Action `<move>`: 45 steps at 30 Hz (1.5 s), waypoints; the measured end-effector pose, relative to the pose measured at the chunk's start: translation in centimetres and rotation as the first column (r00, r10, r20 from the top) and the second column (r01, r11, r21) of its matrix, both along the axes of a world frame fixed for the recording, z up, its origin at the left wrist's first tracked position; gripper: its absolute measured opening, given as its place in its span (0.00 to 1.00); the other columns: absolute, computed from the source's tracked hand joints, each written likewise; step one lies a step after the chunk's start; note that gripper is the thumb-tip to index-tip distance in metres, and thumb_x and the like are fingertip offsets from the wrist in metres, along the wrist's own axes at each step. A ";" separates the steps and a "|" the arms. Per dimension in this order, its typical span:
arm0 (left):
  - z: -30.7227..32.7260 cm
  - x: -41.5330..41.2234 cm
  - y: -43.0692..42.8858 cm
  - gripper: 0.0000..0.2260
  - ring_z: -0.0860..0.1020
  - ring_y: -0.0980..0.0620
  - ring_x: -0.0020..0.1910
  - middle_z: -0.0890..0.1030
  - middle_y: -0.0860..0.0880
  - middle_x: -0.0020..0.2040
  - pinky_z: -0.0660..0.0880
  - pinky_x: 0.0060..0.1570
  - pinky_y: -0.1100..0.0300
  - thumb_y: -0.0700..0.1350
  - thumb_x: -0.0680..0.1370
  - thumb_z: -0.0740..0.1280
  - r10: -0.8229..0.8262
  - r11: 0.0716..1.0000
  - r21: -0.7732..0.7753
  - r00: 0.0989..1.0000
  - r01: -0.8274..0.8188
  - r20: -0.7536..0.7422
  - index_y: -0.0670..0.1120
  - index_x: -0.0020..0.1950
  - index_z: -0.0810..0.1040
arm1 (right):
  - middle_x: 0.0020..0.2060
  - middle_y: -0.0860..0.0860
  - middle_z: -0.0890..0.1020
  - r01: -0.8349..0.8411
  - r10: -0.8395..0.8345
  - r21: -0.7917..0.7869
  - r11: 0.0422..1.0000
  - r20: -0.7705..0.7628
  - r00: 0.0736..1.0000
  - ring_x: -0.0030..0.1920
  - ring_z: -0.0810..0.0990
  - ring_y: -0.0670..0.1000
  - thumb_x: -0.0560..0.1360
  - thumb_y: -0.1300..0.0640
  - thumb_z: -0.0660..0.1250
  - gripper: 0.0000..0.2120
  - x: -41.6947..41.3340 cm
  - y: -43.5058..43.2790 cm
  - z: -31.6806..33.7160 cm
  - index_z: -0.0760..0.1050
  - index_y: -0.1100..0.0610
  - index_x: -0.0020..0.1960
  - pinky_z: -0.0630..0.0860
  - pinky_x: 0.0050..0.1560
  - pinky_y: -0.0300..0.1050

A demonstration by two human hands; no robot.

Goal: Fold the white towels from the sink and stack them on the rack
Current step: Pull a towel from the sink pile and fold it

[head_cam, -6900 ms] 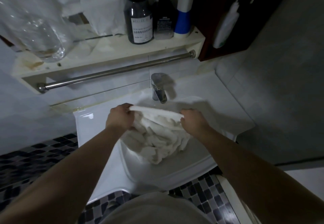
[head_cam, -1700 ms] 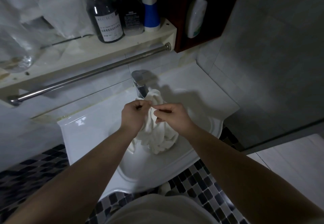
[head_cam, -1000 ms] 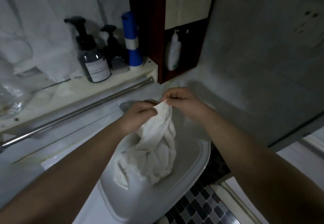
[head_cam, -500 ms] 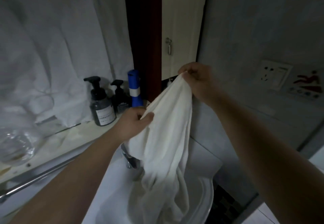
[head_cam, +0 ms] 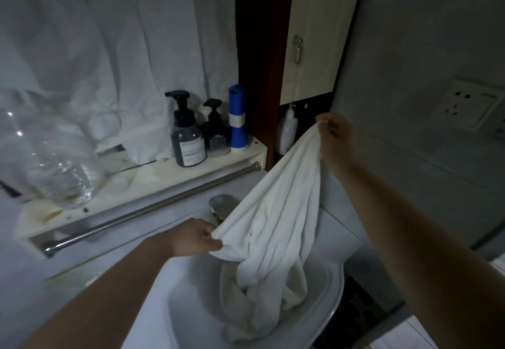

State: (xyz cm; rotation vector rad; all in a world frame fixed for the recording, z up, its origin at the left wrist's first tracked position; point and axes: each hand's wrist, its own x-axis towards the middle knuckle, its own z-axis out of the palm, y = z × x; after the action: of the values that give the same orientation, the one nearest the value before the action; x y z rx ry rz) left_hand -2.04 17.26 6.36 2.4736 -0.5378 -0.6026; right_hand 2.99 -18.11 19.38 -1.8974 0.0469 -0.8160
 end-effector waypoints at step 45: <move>-9.5 -7.2 14.5 0.11 0.80 0.47 0.49 0.82 0.48 0.46 0.71 0.43 0.63 0.50 0.70 0.77 0.747 0.657 0.301 0.651 -0.691 -0.135 0.49 0.50 0.86 | 0.51 0.50 0.79 0.184 -0.160 0.192 0.964 -0.135 0.978 0.54 0.78 0.50 0.78 0.62 0.60 0.10 0.7 1.9 -8.0 0.77 0.52 0.53 0.72 0.57 0.40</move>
State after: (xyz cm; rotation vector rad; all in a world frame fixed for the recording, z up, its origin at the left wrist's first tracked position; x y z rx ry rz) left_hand -9.25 31.76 -3.15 2.4697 0.6637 -0.6286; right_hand 3.74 -16.26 11.36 -1.7614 0.3609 -0.7820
